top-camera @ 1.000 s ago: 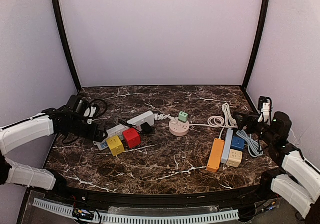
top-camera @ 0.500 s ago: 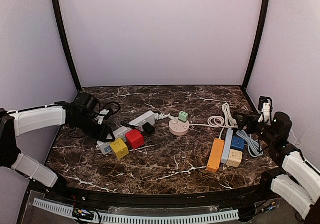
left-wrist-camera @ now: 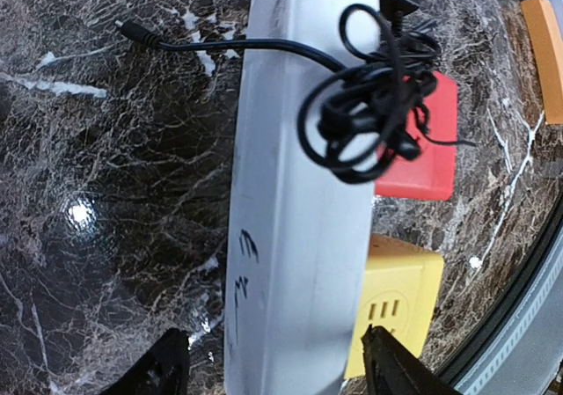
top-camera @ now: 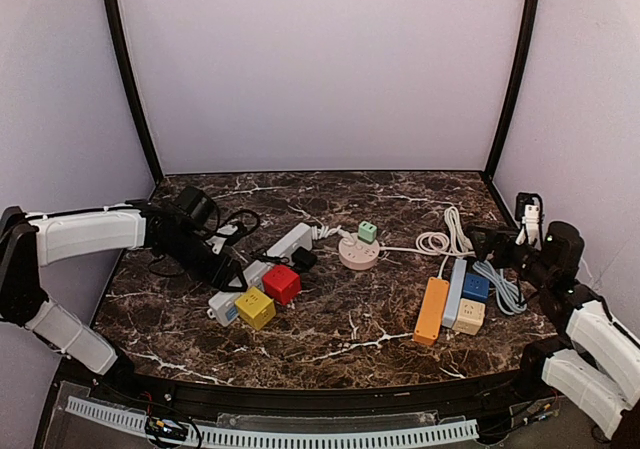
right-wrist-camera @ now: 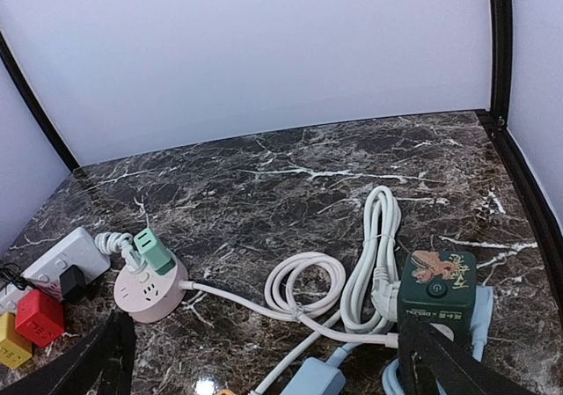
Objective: Pull the plug off the socket
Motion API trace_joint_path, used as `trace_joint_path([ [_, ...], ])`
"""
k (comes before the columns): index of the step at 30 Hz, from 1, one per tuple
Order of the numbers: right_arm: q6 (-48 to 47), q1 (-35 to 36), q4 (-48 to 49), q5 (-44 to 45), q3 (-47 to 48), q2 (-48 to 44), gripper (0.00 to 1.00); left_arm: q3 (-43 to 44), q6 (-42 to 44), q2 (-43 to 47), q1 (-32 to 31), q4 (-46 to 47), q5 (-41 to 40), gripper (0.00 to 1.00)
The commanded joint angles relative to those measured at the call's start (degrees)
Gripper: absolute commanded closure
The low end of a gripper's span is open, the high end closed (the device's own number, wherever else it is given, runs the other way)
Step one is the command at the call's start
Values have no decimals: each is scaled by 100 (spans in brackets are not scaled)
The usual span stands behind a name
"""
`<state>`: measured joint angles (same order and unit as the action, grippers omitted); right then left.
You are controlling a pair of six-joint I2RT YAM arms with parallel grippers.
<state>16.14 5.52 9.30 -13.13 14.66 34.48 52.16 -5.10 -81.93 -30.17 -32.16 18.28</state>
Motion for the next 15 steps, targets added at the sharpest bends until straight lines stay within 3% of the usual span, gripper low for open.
trace_joint_path([
  [1, 59, 146, -696, 10, 582, -75, 2, 236, 91, -319, 3, -218, -251, 33],
  [10, 489, 292, -2299, -78, 1388, -59, 5, 407, 90, -630, -64, -39, -97, 37],
  [12, 644, 331, -2439, -229, 1478, 25, 8, 434, 101, -717, -81, -36, -86, 45],
  [15, 961, 503, -2528, -458, 1582, 153, 12, 521, 182, -825, -88, -54, 9, 64],
])
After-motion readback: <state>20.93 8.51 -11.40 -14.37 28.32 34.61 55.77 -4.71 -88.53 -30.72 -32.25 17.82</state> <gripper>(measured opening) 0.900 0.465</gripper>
